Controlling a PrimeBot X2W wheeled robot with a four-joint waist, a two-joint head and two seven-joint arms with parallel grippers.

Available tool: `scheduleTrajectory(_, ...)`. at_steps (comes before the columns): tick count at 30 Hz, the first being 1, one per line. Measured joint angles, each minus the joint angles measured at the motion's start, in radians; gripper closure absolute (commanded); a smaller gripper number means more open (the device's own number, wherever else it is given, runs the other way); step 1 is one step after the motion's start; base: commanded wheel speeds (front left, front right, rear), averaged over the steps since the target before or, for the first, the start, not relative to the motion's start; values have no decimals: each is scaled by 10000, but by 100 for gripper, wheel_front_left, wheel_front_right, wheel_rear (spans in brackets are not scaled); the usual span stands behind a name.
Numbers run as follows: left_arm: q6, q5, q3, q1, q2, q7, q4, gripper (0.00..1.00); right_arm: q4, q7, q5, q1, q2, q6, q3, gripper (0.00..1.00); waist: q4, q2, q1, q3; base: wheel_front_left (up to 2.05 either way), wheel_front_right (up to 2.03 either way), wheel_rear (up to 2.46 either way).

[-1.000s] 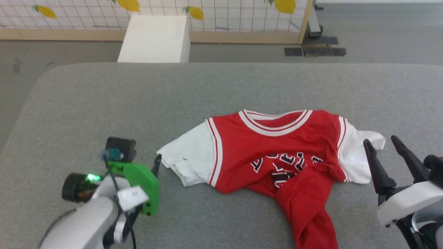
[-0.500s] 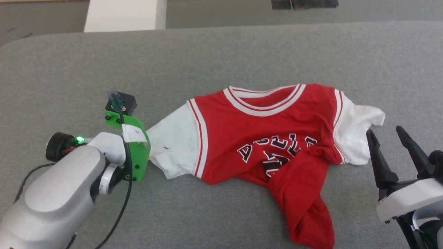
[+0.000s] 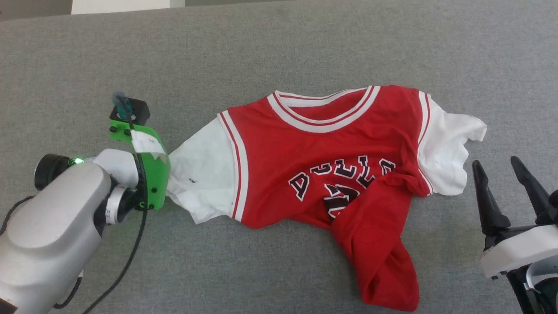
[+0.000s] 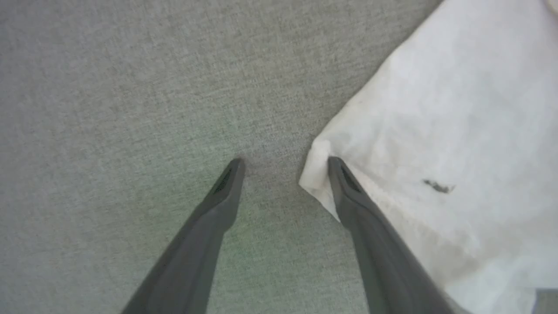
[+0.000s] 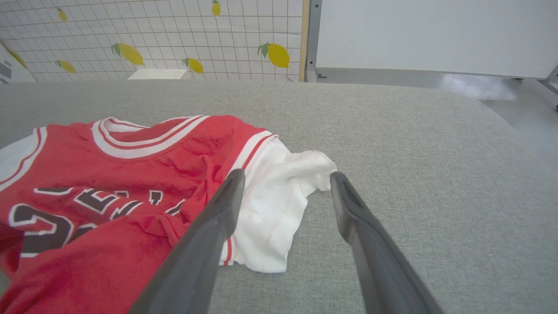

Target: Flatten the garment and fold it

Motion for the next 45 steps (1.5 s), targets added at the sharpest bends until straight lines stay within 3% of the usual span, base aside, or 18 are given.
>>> scheduleTrajectory(3,-146,-274,25,-33,92,497,-207,0,4,-21,-21,-17,81,0,-115,0,11,0,0,66,0,0,0)
scheduleTrajectory(4,-180,-360,13,-37,117,625,-267,64,6,-63,-40,-29,100,0,-134,0,23,0,0,84,0,0,0)
scheduleTrajectory(5,-182,-470,10,-42,140,746,-334,100,12,-79,-61,-39,113,0,-148,0,36,0,0,94,0,0,0)
scheduleTrajectory(9,-136,-562,-75,-8,102,851,-566,100,54,-77,-105,-105,163,0,-169,0,89,0,0,113,0,0,0)
scheduleTrajectory(17,313,113,-65,289,-259,-894,-288,100,192,263,-151,-151,-71,0,-146,0,270,0,0,-260,0,0,0)
scheduleTrajectory(22,702,313,146,551,-293,-1793,-449,100,357,1446,144,-301,-913,0,-132,0,473,-1,0,-631,0,0,0)
scheduleTrajectory(27,993,654,261,792,-128,-2395,-1175,100,828,3645,650,-1131,-2383,0,121,0,864,-1,0,-797,0,0,0)
scheduleTrajectory(34,1262,800,291,936,79,-2562,-2389,100,2257,6226,1126,-3013,-3908,0,932,0,1390,-1,0,-635,0,0,0)
scheduleTrajectory(38,1388,861,203,936,56,-2560,-2861,100,3430,6834,1091,-3749,-4332,0,1356,0,1653,0,0,-415,0,0,0)
scheduleTrajectory(45,1432,1108,109,931,-23,-2520,-3285,100,4596,6888,1093,-4211,-4552,0,2052,0,2029,0,0,-26,0,0,0)
